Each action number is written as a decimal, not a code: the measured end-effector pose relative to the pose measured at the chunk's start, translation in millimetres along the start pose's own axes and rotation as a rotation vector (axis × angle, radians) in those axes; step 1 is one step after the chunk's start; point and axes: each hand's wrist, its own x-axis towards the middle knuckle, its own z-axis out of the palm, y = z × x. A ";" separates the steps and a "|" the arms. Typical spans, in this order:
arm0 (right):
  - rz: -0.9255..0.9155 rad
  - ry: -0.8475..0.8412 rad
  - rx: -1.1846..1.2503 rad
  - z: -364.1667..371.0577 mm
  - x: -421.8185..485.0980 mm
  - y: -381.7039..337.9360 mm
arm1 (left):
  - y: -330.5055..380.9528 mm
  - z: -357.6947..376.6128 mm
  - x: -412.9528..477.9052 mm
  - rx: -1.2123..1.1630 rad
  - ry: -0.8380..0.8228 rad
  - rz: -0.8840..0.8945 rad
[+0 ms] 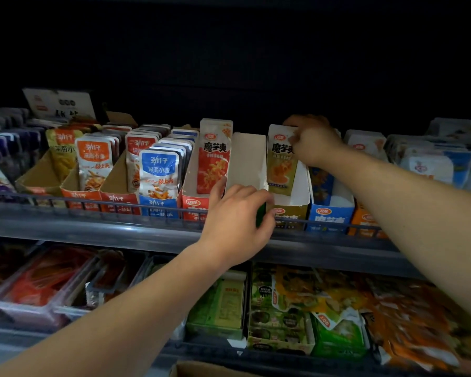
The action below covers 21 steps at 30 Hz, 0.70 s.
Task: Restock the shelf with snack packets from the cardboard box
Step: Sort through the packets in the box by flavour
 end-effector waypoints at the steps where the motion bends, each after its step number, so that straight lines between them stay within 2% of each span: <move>1: -0.004 0.001 0.022 -1.7 1.4 2.0 | 0.0 0.3 0.0 -0.001 0.003 -0.001; 9: -0.023 -0.045 0.059 -9.4 -1.7 3.3 | 0.8 2.7 -1.2 0.003 0.011 -0.009; 21: 0.066 0.029 -0.051 -3.4 -4.7 -5.2 | 0.5 3.6 -1.2 0.006 0.017 -0.014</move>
